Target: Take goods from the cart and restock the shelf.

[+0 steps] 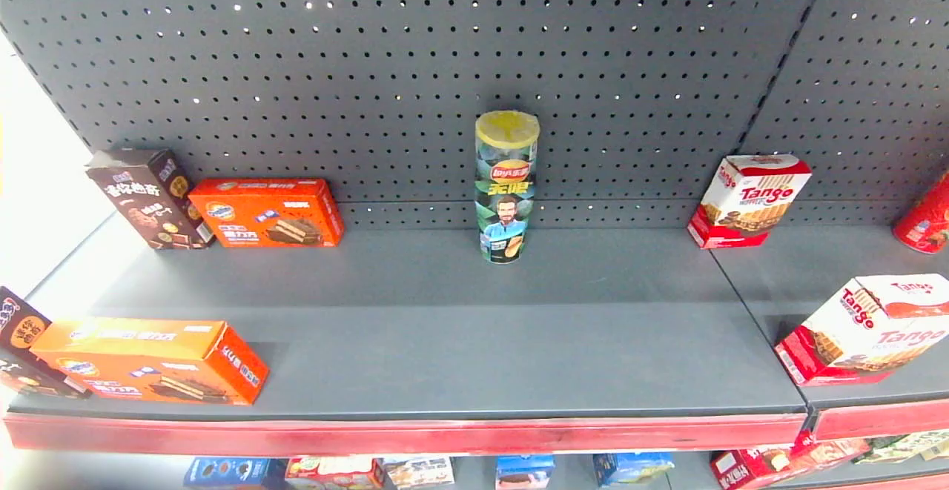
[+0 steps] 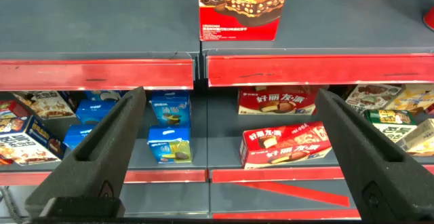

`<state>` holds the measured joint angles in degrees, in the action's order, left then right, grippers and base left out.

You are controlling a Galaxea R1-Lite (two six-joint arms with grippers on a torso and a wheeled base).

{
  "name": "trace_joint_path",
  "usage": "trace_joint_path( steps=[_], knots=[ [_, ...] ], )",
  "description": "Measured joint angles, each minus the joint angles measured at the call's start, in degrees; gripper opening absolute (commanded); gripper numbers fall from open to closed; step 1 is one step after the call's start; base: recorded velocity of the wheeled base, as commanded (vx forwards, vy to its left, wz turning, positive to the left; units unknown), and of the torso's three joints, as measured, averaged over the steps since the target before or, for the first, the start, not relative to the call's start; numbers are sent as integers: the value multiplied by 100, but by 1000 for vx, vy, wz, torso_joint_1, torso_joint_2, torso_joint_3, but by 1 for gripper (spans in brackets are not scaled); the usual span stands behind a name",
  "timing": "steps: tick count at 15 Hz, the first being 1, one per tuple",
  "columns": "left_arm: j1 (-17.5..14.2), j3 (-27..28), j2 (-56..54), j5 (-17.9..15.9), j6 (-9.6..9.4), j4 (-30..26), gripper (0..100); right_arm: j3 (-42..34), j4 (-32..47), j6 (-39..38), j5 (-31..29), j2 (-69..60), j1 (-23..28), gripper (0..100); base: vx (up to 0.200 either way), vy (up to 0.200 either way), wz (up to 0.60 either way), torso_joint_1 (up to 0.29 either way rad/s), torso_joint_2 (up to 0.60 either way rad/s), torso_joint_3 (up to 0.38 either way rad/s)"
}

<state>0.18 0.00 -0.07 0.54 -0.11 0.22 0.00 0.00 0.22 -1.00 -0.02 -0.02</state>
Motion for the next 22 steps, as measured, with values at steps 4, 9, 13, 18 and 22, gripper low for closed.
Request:
trace_joint_path(
  steps=[4, 9, 13, 18, 22],
  knots=[
    [0, 7, 0, -11, 1, -4, 100, 0, 0, -9, 0, 0, 2, 100, 0, 0, 0, 0, 0, 0],
    [-5, 7, 0, -13, 1, -1, 100, 0, 5, -17, -17, 0, 0, 100, 0, 0, 600, 2, 1, 2],
    [0, 5, 0, -11, 1, -6, 100, 0, 7, -15, -15, 0, 2, 100, 0, 0, 600, 4, 4, 5],
    [0, 10, 0, -11, 1, -9, 100, 0, 0, -20, -15, 0, 2, 100, 0, 0, 480, 1, 1, 0],
    [2, 7, 0, -13, 1, -11, 100, 0, 0, -17, -12, 0, 5, 100, 0, 0, 0, 0, 0, 0]
  ],
)
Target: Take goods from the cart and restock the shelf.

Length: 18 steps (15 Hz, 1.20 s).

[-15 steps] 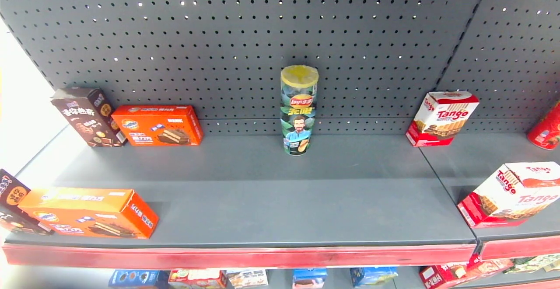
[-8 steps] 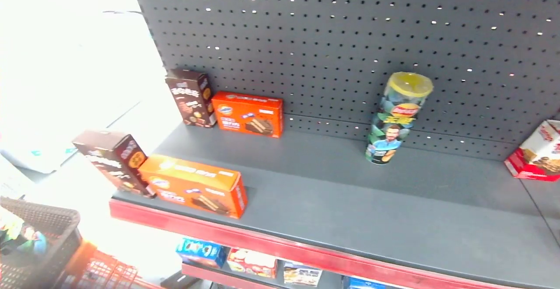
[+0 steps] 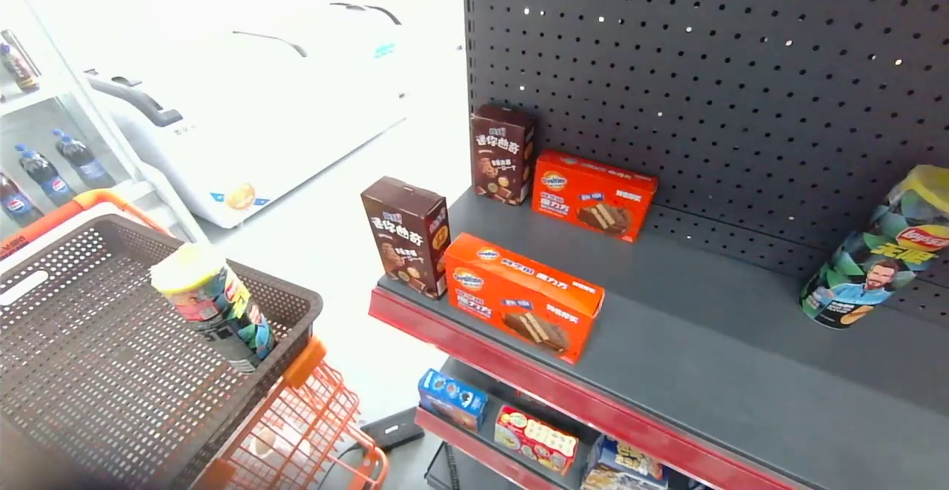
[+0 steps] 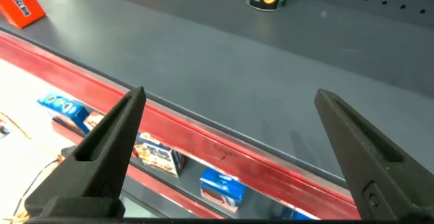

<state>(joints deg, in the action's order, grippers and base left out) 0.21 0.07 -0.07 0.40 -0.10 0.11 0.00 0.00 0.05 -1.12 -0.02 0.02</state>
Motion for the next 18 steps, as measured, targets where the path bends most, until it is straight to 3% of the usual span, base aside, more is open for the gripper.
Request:
trace_joint_path(
  steps=[7, 10, 14, 18],
  knots=[
    [1, 9, 0, -95, -33, -22, 100, 0, 0, 2, -2, 0, -2, 100, 0, 0, 0, 0, 0, 0],
    [-7, 474, 145, -29, -102, -119, 100, 0, 0, 2, -2, 0, -2, 100, 0, 0, 0, 0, 0, 0],
    [-7, 1375, 1503, 274, -156, -402, 100, 0, 0, 2, 0, 0, -2, 100, 0, 0, 0, 0, 0, 0],
    [-67, 1580, 2983, 350, -182, 115, 100, 0, 0, 0, 0, 0, -2, 100, 0, 0, 0, 0, 0, 0]
  ],
)
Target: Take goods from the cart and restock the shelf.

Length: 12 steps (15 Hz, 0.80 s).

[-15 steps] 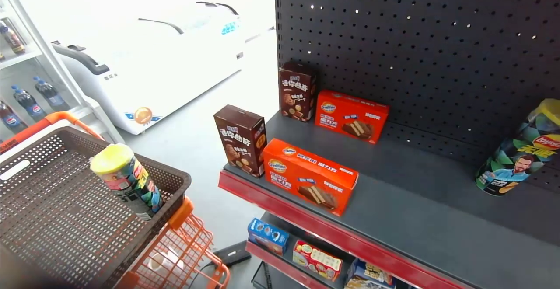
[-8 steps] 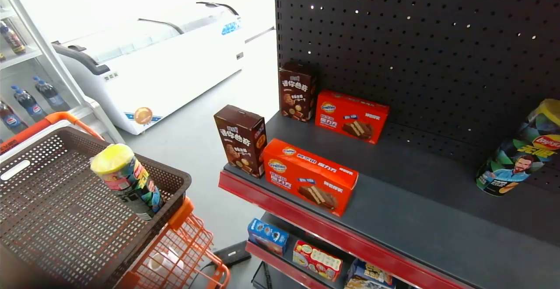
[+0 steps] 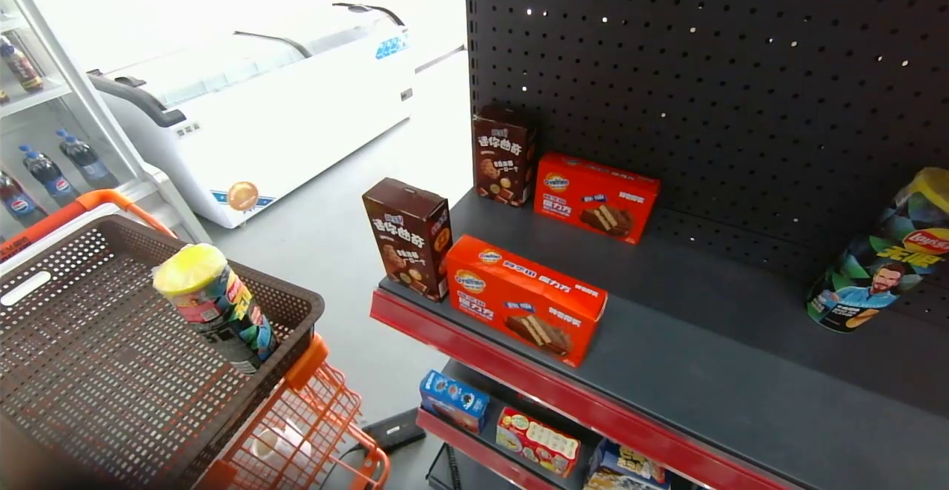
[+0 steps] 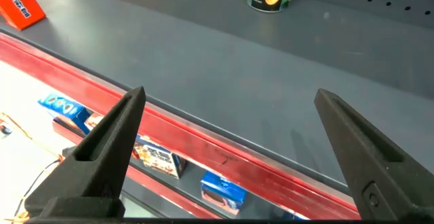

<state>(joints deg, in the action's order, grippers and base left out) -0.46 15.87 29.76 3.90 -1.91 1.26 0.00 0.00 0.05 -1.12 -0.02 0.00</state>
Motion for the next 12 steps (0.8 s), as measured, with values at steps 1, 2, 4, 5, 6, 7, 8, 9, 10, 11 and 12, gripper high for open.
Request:
trace_joint_path(
  steps=[1, 2, 4, 5, 6, 7, 8, 9, 10, 11, 12],
  knots=[
    [-41, 11, 358, 6, 0, 158, 100, 0, 0, 2, 0, 0, 0, 100, 0, 0, 0, 0, 0, 0],
    [-66, 17, 686, 17, 9, 334, 100, 0, 0, 2, -2, 0, 0, 100, 0, 0, 0, 0, 0, 0],
    [-166, 33, 1348, 20, 30, 733, 100, 0, 0, 2, 0, 0, 0, 100, 0, 0, 0, 0, 0, 0],
    [-297, 44, 1737, -2, 28, 1042, 100, 0, 0, 2, -2, 0, 0, 100, 0, 0, 0, 0, 0, 0],
    [-424, 52, 2132, -54, 20, 1440, 100, 0, 0, 2, 0, 0, 0, 100, 0, 0, 0, 0, 0, 0],
    [-540, 72, 2589, -101, -24, 1960, 100, 0, 0, 2, -2, 0, 0, 100, 0, 0, 0, 0, 0, 0],
    [-631, 91, 3000, -117, -87, 2409, 100, 0, 0, 2, -2, 0, 0, 100, 0, 0, 0, 0, 0, 0],
    [-734, 107, 3433, -78, -156, 2886, 100, 0, 0, 2, -5, 0, 0, 100, 0, 0, 0, 0, 0, 0],
    [-822, 116, 3849, -35, -200, 3424, 100, 0, 0, 2, -2, 0, 0, 100, 0, 0, 0, 0, 0, 0],
    [-916, 118, 4353, 4, -240, 4128, 100, 0, 0, 2, 0, 0, 0, 100, 0, 0, 0, 0, 0, 0],
    [-990, 112, 4871, 28, -273, 4908, 100, 0, 2, 2, -2, 0, 0, 100, 0, 0, 0, 0, 0, 0]
  ],
)
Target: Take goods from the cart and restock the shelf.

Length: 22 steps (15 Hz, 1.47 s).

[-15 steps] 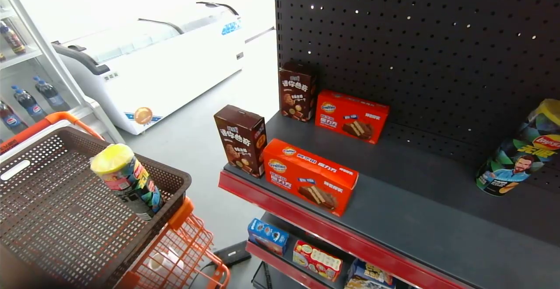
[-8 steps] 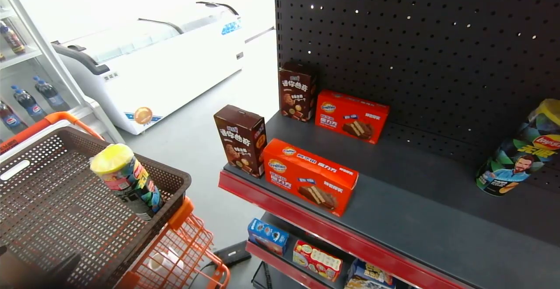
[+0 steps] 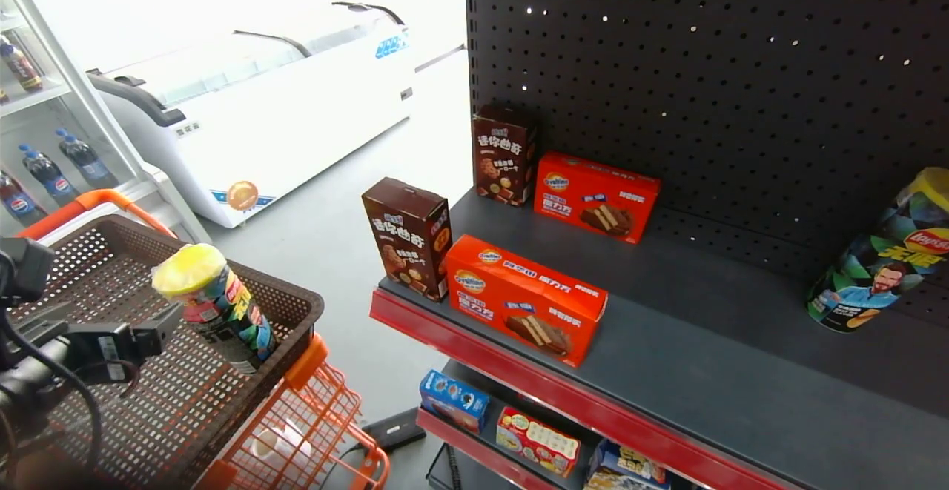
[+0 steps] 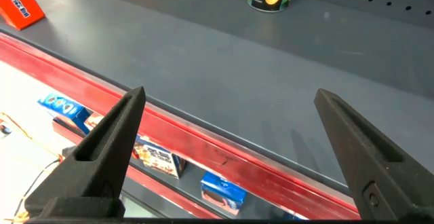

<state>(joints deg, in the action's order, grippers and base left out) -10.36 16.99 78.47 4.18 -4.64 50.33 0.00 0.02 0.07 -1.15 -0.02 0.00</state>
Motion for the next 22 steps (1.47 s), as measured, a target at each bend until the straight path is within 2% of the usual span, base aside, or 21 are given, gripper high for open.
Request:
trace_joint_path(
  steps=[3, 5, 11, 19, 20, 22],
  knots=[
    [-88, -90, 1480, -2, -30, 2354, 100, 0, -2, 0, 0, 0, 0, 100, 0, 0, 0, 0, 0, 0],
    [-7, -93, 2280, -66, -24, 3137, 100, 0, -2, 0, 2, 0, 0, 100, 0, 0, 0, 0, 0, 0],
    [325, 463, 3427, -88, -20, 3268, 100, 0, -2, -2, 0, 0, 0, 100, 0, 0, 0, 0, 0, 0],
    [402, 823, 4190, -74, -13, 3678, 100, 0, -2, 0, 2, 0, 0, 100, 0, 0, 0, 0, 0, 0],
    [397, 874, 4247, -77, 2, 3736, 0, 0, -2, 0, 0, 0, 0, 100, 0, 0, 0, 0, 0, 0],
    [400, 972, 4317, -77, 16, 3733, 0, 0, -2, 0, 2, 0, 0, 100, 0, 0, 0, 0, 0, 0]
  ],
)
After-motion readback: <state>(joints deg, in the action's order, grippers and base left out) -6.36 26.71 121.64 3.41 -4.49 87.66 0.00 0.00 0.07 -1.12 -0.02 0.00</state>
